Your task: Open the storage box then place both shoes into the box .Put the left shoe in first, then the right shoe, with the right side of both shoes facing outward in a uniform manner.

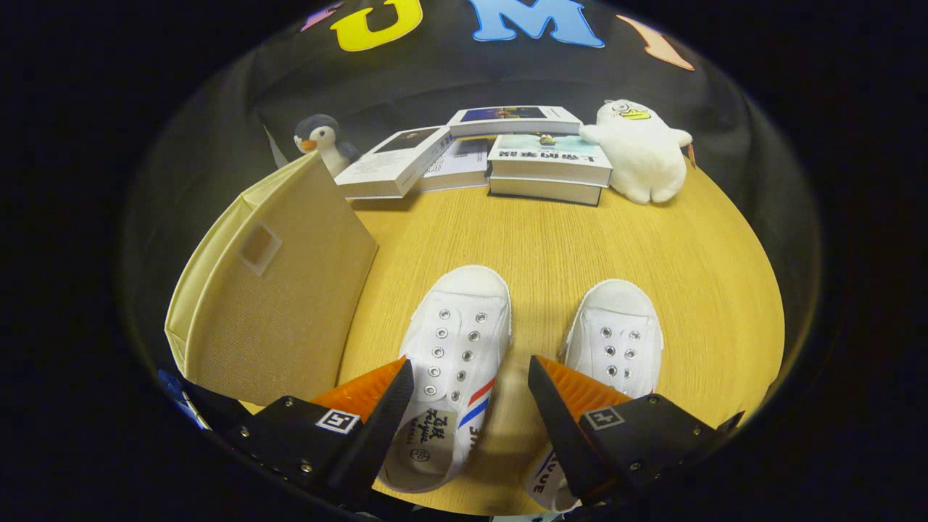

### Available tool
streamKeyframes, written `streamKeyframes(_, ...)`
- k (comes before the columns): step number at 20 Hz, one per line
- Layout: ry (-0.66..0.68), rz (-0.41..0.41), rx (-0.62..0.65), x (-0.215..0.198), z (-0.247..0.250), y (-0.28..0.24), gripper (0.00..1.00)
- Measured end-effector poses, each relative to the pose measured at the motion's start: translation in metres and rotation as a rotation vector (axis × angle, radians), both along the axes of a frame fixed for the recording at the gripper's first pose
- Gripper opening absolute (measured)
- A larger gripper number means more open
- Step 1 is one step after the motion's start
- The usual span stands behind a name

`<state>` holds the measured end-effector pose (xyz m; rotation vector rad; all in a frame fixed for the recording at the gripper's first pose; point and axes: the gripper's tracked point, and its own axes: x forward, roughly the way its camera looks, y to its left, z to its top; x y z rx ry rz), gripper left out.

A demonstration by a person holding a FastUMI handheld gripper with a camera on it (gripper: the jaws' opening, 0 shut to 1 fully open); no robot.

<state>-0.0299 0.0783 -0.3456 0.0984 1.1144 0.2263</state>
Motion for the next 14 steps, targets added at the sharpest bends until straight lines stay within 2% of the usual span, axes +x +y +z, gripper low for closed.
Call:
streamKeyframes(2,0.024,0.015,-0.017,-0.004,-0.008,-0.003,0.96)
streamKeyframes(5,0.038,0.021,0.026,-0.004,-0.013,0.003,0.96)
streamKeyframes(7,0.065,0.015,0.053,-0.006,-0.017,0.005,0.82)
streamKeyframes(9,0.075,-0.001,0.09,-0.005,-0.015,0.01,0.8)
streamKeyframes(10,0.075,0.002,0.096,-0.005,-0.017,0.01,0.66)
streamKeyframes(13,0.093,-0.014,0.112,-0.007,-0.017,0.008,0.6)
streamKeyframes(14,0.094,-0.033,0.129,-0.006,-0.014,0.006,0.51)
